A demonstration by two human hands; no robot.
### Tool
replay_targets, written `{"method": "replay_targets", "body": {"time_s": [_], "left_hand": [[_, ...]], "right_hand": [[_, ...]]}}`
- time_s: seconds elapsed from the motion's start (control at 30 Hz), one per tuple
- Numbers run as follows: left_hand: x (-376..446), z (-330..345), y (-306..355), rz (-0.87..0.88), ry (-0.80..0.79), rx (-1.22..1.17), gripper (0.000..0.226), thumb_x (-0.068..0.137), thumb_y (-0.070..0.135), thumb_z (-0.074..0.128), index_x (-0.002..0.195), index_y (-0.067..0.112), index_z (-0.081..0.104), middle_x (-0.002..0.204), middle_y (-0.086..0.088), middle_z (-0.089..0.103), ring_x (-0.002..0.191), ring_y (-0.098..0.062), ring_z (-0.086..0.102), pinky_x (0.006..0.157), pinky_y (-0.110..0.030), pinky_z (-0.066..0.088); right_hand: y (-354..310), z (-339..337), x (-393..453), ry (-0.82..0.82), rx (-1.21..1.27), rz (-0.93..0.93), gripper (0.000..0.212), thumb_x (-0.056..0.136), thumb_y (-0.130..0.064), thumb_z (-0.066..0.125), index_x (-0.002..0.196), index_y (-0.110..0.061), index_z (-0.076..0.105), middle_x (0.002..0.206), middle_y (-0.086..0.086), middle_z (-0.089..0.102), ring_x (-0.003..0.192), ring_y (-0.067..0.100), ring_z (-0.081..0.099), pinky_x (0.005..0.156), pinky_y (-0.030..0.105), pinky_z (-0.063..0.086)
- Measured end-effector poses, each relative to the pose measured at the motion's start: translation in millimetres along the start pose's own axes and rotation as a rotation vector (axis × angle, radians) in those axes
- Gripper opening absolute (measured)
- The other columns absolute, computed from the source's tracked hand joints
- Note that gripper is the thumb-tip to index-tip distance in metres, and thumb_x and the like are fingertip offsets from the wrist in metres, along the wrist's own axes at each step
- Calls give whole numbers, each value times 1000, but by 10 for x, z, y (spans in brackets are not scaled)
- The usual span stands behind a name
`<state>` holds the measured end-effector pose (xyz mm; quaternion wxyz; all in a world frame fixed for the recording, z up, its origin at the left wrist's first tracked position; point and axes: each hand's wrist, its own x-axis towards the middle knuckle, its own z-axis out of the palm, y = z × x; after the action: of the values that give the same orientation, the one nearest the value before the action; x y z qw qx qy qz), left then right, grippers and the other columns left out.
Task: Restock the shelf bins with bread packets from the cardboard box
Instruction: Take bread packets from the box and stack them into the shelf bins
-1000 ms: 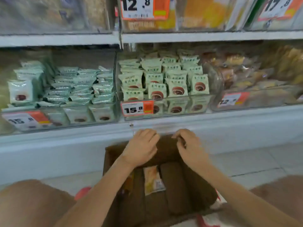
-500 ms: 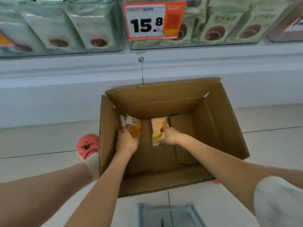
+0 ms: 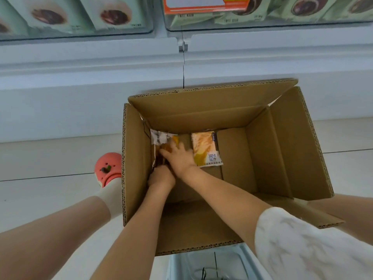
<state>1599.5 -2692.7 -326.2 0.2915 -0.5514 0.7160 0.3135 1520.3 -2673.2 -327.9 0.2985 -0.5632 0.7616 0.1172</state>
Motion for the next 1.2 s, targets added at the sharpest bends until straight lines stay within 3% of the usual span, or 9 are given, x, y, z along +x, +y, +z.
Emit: {"method": "replay_targets", "body": {"time_s": [0.07,0.2,0.33,0.47,0.57,0.7,0.87,1.03,1.2], "left_hand": [[22,26,-5,25,57,-55,23,99,17,43,115,11,58,114,-11,60,104,-28,58,84,-38,50],[78,91,-39,53,96,-76,25,98,14,43,116,9,59,114,-13,61,105,-31,58,85,-39,49],[96,158,-50,102,-75,-318,22,96,16,46,109,7,61,108,-17,63,96,-31,61,85,-39,51],[-6,218,17,239,-218,-384,21,89,13,56,110,10,59,106,-13,61,96,-27,56,86,-39,49],[-35,285,56,241,-110,-458,24,87,13,62,110,6,61,105,-13,63,100,-28,58,88,-39,50],[-47,307,125,207,82,-328,17,92,9,54,107,6,61,106,-14,64,100,-29,60,82,-37,50],[-128,124,180,273,217,-217,16,97,11,43,107,13,56,102,-8,62,96,-24,61,78,-32,50],[-388,-261,298,393,473,-247,13,97,7,39,103,12,49,93,-8,61,87,-24,60,76,-34,50],[-870,-659,362,579,563,-309,12,99,10,36,105,15,46,94,-6,58,86,-21,60,78,-41,53]], "right_hand": [[36,14,19,42,-237,-87,68,91,-17,56,148,-31,20,158,11,-5,143,37,0,105,56,28],[173,47,-55,26,-461,-234,64,90,-22,57,146,-29,28,158,10,8,145,34,2,113,53,18],[316,85,-171,88,-558,-325,58,91,-24,56,143,-27,33,151,9,32,144,32,14,114,52,14],[382,71,-202,164,-598,-420,48,90,-22,57,137,-23,44,135,5,54,137,29,29,113,50,16],[403,38,-234,162,-552,-395,41,91,-19,55,131,-20,49,129,5,58,135,28,33,112,50,17],[480,15,-277,165,-456,-363,47,90,-17,55,136,-16,43,138,10,48,137,28,29,111,48,19],[610,123,-492,261,30,-198,60,87,-9,59,142,-18,36,155,5,22,144,26,13,114,45,20],[658,-22,-679,511,700,56,58,88,-25,64,139,-25,37,141,3,46,131,21,39,104,44,40],[885,-586,-1046,645,1194,145,70,79,-33,74,137,-21,37,139,-3,45,125,10,41,101,25,34]]}}
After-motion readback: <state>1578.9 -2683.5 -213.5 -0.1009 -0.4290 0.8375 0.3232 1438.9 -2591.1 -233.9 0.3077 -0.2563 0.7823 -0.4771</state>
